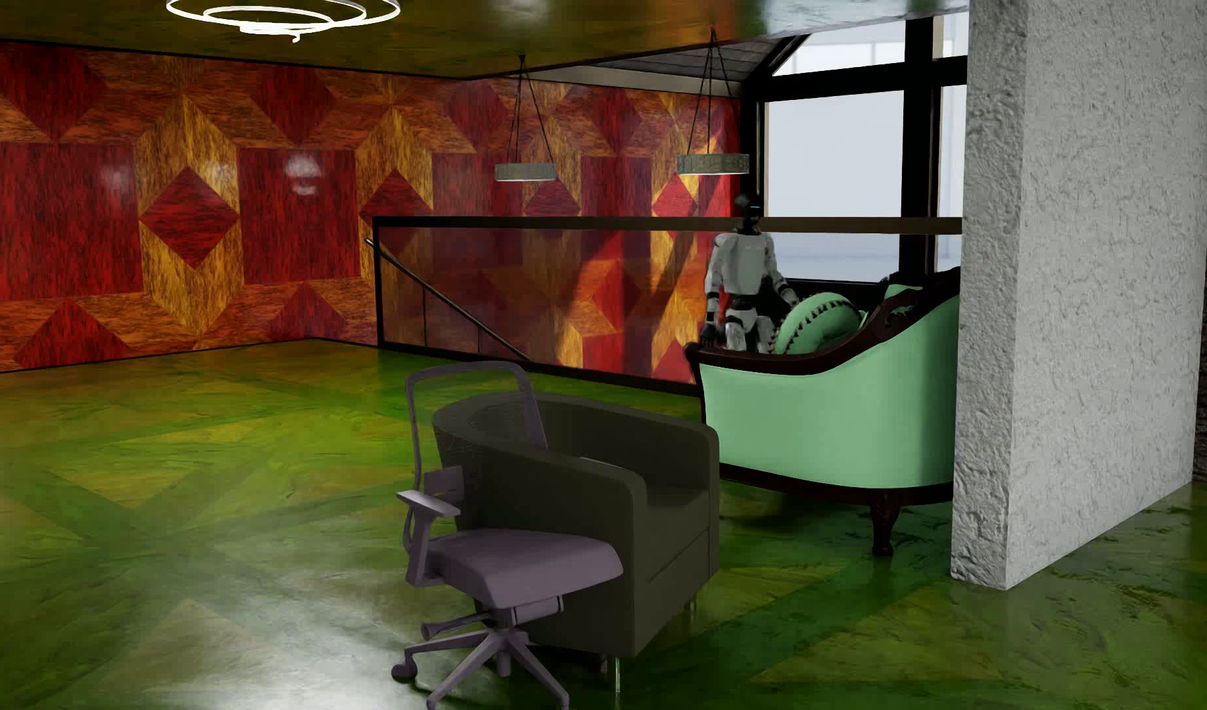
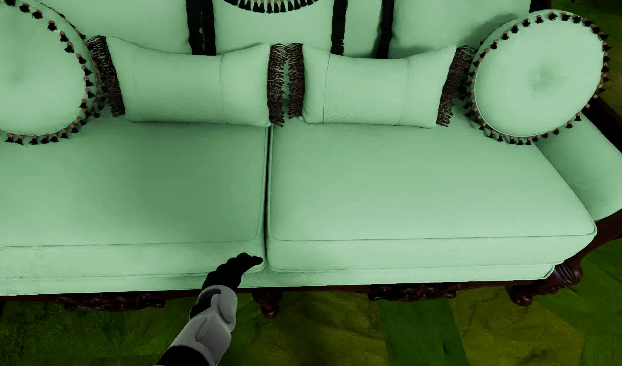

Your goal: Walk towards light green sofa

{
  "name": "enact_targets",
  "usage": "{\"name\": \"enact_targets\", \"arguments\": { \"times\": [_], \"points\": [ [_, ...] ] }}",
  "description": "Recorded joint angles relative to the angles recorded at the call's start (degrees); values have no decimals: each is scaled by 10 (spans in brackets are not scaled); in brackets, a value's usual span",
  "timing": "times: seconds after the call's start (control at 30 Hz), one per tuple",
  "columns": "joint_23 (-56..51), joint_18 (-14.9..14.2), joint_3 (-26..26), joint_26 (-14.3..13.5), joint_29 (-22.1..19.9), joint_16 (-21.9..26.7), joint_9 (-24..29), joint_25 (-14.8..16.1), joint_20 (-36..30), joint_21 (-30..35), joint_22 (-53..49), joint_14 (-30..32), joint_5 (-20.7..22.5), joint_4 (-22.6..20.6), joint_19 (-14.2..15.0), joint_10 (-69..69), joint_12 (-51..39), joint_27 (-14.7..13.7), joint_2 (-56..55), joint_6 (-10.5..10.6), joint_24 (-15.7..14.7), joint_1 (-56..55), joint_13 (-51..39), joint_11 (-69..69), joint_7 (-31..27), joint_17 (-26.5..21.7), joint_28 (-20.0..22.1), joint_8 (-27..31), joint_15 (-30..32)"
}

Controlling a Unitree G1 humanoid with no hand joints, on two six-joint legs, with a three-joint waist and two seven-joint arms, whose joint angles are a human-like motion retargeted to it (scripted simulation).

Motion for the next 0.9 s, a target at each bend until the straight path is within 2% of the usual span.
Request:
{"name": "enact_targets", "arguments": {
  "times": [0.07,0.13,0.2,0.23,0.3,0.33,0.37,0.47,0.53,0.63,0.7,0.8,0.9],
  "points": [
    [-22,-5,2,2,-1,-12,-5,-11,28,11,-4,-3,13,13,11,-7,38,-6,10,4,-19,6,-30,-25,6,-8,10,-3,9],
    [-61,-10,8,15,-21,-24,-10,-8,36,16,26,-5,29,29,23,-19,78,-23,21,11,-34,19,-58,-50,20,-11,3,2,17],
    [-92,-15,11,47,-60,-32,-15,10,25,17,84,-8,49,44,16,-29,122,-45,33,18,-39,34,-86,-75,38,2,-35,18,25],
    [-106,-17,12,64,-66,-38,-17,18,18,22,122,-9,57,50,13,-33,141,-55,40,21,-40,41,-94,-86,46,5,-55,25,29],
    [-124,-21,12,103,-64,-54,-18,23,-4,36,185,-12,68,59,11,-37,181,-72,49,28,-37,52,-108,-97,59,8,-99,35,31],
    [-131,-23,13,118,-59,-63,-19,23,0,46,204,-14,72,63,11,-38,202,-80,50,31,-48,56,-110,-99,63,9,-121,39,31],
    [-134,-24,14,120,-57,-68,-18,24,4,54,205,-16,75,66,11,-37,224,-82,51,34,-54,59,-111,-99,68,11,-126,43,30],
    [-117,-28,21,86,-53,-61,-16,29,-16,64,172,-21,79,71,10,-34,285,-69,55,43,-34,65,-100,-95,69,14,-132,44,24],
    [-79,-29,26,83,-50,-59,-13,29,6,51,151,-23,77,71,9,-31,299,-45,60,47,-45,64,-89,-91,61,18,-117,35,18],
    [-5,-30,27,94,-44,-49,-10,36,3,1,140,-22,67,63,7,-28,263,11,67,50,-28,59,-79,-83,36,27,-109,11,8],
    [31,-31,25,86,-37,-37,-8,34,2,-19,133,-21,58,54,6,-27,222,33,69,51,-19,54,-70,-76,17,31,-106,-7,2],
    [29,-31,19,65,-25,-26,-6,26,-2,-31,107,-19,47,44,6,-25,163,17,69,50,-6,45,-53,-69,-2,33,-78,-26,-4],
    [0,-30,12,45,-32,-22,-4,22,0,-39,69,-17,44,41,5,-25,128,-3,63,50,-6,39,-53,-66,-6,35,-49,-28,-3]
  ]
}}
